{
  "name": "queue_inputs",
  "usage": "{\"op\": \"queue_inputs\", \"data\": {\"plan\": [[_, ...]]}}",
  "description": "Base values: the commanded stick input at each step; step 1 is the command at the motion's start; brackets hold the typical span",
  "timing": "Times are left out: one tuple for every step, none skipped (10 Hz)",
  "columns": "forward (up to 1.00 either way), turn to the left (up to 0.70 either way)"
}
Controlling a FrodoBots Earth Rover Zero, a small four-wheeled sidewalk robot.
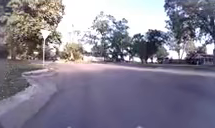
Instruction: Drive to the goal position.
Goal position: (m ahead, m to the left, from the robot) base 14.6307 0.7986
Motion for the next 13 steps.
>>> {"op": "queue_inputs", "data": {"plan": [[1.00, 0.09], [1.00, 0.22], [1.00, 0.38], [1.00, 0.40], [1.00, 0.40], [1.00, 0.40], [1.00, 0.40], [1.00, 0.31], [1.00, 0.06], [1.00, 0.00], [1.00, 0.00], [1.00, 0.00], [1.00, 0.02]]}}
